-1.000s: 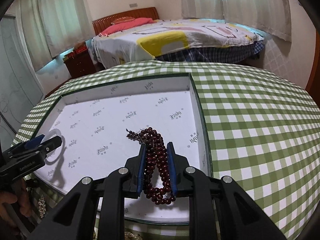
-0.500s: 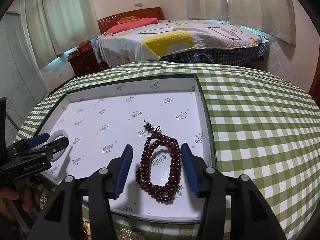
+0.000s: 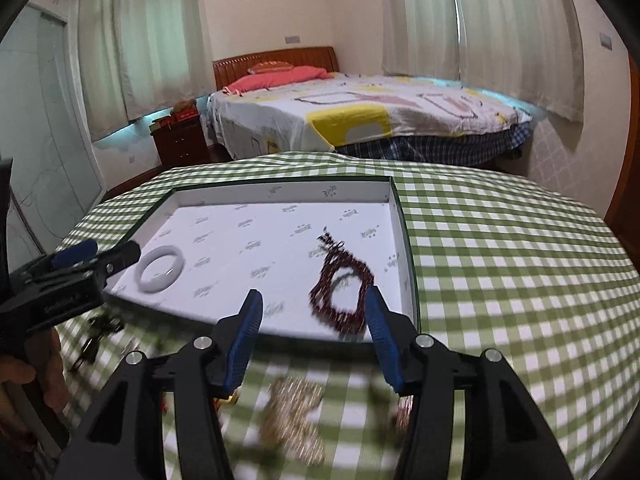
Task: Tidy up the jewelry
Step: 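Grasp the silver pearl ring with the right tool, then grasp the gold pearl brooch with the left tool while the right tool holds the ring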
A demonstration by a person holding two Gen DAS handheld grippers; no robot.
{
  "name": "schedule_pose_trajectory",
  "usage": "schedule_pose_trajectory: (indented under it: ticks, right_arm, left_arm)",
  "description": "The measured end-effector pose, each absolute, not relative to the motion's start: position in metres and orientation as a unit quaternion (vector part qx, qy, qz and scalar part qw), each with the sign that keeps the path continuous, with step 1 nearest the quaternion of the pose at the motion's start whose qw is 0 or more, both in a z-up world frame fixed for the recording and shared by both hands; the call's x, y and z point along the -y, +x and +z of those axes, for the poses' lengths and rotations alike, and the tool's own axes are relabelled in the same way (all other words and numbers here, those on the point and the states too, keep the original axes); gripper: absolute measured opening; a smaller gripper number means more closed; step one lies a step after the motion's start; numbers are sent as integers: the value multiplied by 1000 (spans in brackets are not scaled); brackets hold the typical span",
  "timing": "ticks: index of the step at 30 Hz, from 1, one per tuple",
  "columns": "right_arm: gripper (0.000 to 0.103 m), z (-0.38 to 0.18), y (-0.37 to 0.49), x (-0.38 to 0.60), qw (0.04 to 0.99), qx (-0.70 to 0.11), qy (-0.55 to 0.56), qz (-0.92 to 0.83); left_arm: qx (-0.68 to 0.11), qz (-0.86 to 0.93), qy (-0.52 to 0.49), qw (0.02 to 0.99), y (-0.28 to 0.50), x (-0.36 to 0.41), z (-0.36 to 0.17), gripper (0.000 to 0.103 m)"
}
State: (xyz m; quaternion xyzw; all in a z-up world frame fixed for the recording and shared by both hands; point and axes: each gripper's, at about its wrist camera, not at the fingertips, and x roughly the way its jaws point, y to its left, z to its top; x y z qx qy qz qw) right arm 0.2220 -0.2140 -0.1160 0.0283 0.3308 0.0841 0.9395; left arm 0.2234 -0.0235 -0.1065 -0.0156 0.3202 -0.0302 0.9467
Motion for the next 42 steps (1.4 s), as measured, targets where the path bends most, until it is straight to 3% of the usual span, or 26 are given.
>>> schedule_pose_trajectory:
  ticks: [8, 16, 25, 32, 39, 42]
  right_arm:
    - [53, -114, 157, 202, 950, -294, -1, 106]
    - [52, -137, 121, 200, 940, -315, -5, 134]
    - [43, -145, 114, 192, 929, -334, -5, 160]
    - [42, -155, 114, 178, 916, -357, -23, 179]
    - [24, -163, 117, 173, 905, -382, -25, 186]
    - [22, -165, 117, 172, 903, -386, -28, 188]
  left_arm:
    - [-287, -17, -17, 957, 154, 23, -99, 86]
    - [-287, -10, -20, 958, 98, 20, -105, 86]
    - [-317, -1, -23, 948, 77, 16, -121, 86]
    - [-324, -5, -21, 946, 73, 18, -127, 86]
    - [-332, -10, -17, 943, 74, 24, -130, 86]
    - [-335, -14, -15, 942, 73, 28, -132, 86]
